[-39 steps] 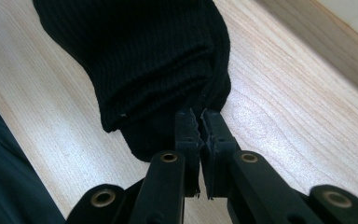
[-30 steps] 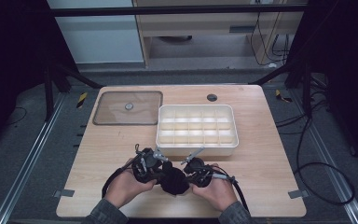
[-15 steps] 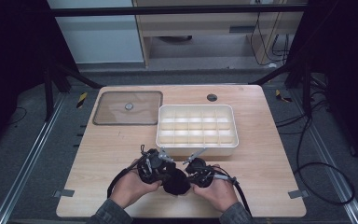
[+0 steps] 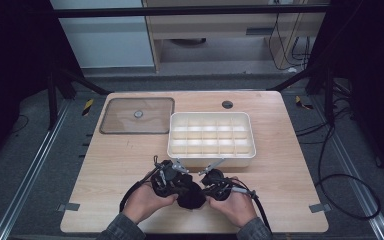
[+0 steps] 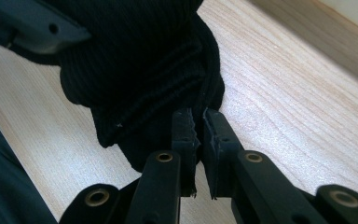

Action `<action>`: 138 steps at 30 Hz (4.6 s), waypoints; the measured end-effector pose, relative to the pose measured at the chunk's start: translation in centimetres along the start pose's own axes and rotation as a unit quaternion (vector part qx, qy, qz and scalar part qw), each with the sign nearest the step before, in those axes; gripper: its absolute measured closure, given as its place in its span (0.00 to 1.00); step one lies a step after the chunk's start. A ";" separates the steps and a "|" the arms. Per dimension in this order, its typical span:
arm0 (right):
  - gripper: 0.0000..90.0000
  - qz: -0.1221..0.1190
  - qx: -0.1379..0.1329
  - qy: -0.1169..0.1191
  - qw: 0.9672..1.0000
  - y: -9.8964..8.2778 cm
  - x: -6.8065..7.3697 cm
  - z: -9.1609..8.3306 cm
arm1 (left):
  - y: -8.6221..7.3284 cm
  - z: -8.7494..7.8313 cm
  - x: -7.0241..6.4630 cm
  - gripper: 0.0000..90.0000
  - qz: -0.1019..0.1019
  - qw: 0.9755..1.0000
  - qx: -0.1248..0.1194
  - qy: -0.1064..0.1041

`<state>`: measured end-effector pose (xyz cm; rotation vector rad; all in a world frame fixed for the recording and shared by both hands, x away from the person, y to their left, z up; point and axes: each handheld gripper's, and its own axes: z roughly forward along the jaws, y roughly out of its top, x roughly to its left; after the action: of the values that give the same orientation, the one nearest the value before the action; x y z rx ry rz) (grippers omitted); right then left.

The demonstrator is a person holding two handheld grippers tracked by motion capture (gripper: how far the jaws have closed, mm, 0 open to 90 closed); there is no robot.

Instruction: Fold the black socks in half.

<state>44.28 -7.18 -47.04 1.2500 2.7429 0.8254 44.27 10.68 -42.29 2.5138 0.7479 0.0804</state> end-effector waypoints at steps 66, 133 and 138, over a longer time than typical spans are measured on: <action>0.60 0.014 -0.002 -0.009 1.000 -2.2 -0.9 -1.2 | 2.4 3.1 -1.6 0.82 -0.003 1.000 -0.015 -0.023; 0.32 0.049 -0.045 -0.072 0.995 -2.5 -3.7 -5.1 | 3.1 -0.1 -2.3 0.56 0.000 0.998 -0.070 0.005; 0.26 0.047 -0.065 -0.083 0.993 -1.7 -3.1 -5.6 | 2.2 -1.2 -1.2 0.55 -0.009 0.997 -0.077 0.023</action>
<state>43.93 -12.86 -43.68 1.3626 2.4772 0.8499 44.12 9.08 -40.07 2.3664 0.7538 0.1827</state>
